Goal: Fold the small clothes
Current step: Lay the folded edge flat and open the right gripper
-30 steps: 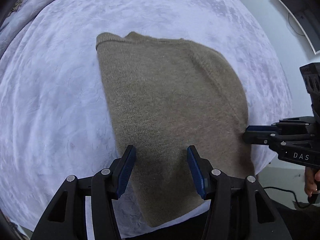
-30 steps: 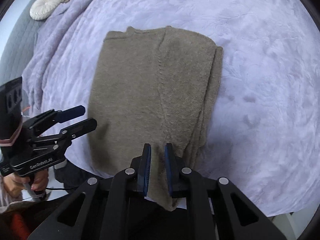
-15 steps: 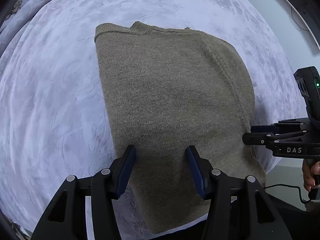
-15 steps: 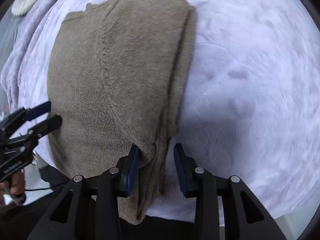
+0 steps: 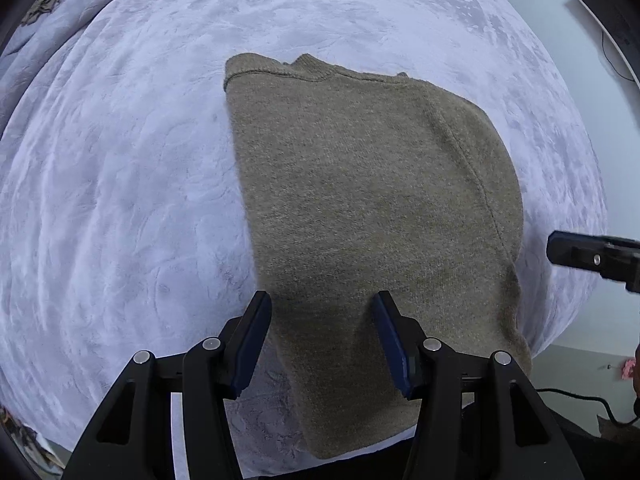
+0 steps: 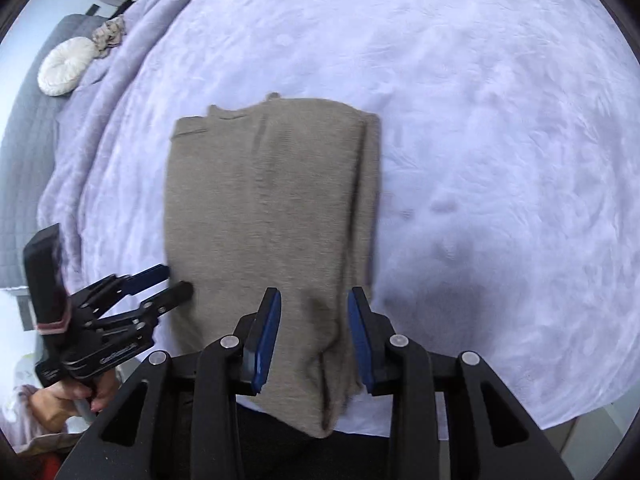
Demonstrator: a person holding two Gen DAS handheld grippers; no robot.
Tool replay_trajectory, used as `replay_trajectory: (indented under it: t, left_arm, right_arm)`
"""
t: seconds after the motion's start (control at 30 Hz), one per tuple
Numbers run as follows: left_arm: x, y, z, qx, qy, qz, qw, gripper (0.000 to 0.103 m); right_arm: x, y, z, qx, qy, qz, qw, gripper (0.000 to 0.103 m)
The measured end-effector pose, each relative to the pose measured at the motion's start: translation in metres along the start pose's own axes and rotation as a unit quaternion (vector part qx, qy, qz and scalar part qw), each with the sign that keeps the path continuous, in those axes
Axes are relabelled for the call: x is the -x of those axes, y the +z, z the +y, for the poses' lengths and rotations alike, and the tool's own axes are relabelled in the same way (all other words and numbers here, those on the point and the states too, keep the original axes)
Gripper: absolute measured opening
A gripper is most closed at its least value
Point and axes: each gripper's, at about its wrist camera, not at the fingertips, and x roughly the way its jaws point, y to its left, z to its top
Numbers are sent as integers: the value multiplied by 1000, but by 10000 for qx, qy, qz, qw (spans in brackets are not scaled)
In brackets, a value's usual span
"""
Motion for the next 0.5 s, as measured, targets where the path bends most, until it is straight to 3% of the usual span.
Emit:
replay_trajectory:
  t: [0.1,0.27,0.33,0.37,0.43,0.5]
  left_arm:
    - [6,1,8,52,28,-14,10000,55]
    - [0,-9,11,-107,162,130,9997,55]
    - [0,-13,13,-92,139,138,9998,55]
    - [0,-14,14,-89,120,149,9998,55]
    - [1,-15,15,-92,95,178,9998,55]
    - [5,-15,16,-127,209,165,9996,55]
  right_arm:
    - [-10,-7,4,281,102,496,9983,40]
    - [-30,-46,-5,575,-209,1307,9895,40]
    - [-43,-60,-12,570,-320,1494,9866,29]
    - [-49,-65,-17,601,-586,1541,9845,7]
    - [-58,-72,-30,461,-715,1510,9849,7]
    - [-66,-78,-50,151,-1128,1623,9801,4]
